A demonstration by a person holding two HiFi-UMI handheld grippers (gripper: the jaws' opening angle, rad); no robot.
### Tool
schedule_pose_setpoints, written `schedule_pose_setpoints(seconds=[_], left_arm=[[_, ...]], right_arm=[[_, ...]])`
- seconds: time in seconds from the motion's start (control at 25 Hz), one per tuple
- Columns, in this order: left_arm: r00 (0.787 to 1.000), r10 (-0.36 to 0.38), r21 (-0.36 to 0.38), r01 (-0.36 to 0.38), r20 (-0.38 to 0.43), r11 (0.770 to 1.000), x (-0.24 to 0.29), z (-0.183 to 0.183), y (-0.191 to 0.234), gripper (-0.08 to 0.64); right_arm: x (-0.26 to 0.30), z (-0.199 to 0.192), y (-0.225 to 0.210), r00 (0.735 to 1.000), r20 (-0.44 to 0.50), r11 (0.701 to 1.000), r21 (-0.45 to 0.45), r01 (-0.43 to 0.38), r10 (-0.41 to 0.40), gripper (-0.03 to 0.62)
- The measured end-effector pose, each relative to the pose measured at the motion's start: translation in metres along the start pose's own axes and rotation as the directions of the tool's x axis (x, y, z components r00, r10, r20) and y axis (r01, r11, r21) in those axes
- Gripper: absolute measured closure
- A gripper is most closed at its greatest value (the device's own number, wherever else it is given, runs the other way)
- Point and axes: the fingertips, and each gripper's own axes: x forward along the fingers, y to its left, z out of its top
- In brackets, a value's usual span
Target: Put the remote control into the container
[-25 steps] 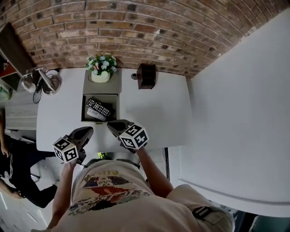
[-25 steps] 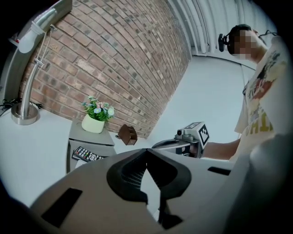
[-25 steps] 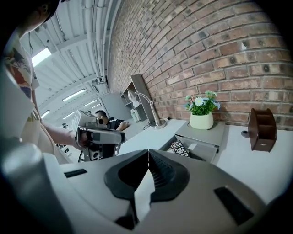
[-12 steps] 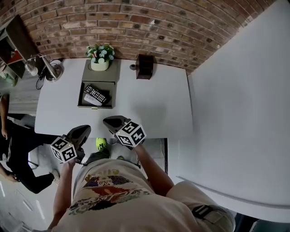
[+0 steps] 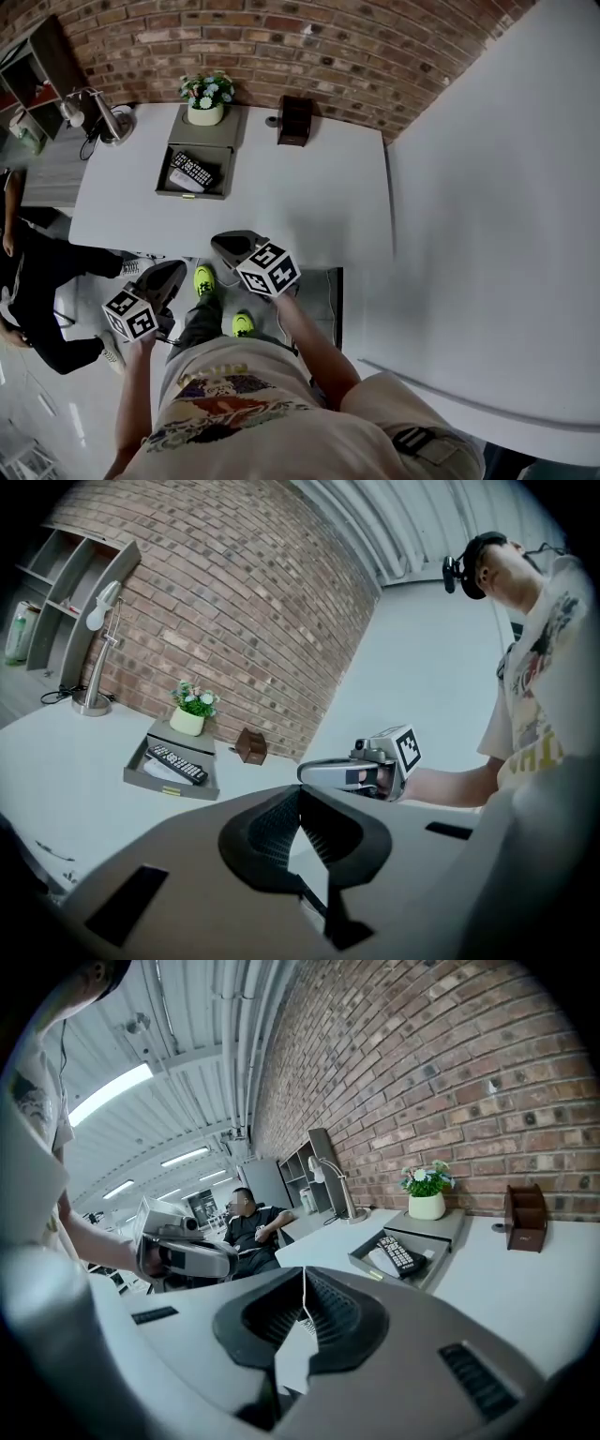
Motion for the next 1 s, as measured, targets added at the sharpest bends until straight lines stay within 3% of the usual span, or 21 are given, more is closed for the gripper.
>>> schedule_pose_setpoints(seconds=[0.36, 0.76, 1.0], left_arm=[[1.000, 0.018, 0.001, -0.018, 0.006, 1.000, -0.012, -0.011, -0.028, 0.555], [1.000, -0.014, 0.027, 0.014, 0.008, 1.000, -0.004, -0.005, -0.032, 0.555], [0.999, -0.030, 0.044, 0.028, 0.039, 0.999, -0.002, 0.012, -0.031, 0.555]], right_arm=[[-0.022, -0.024, 0.020, 1.000, -0.007, 0.999, 0.036, -0.001, 0.001, 0.581], [-0.031, -0.017, 0.019, 0.997, 0.009, 0.996, 0.038, 0.078, -0.078, 0.583], [-0.030, -0.007, 0.028, 0.997, 0.005, 0.997, 0.011, 0.079, -0.079, 0.583]])
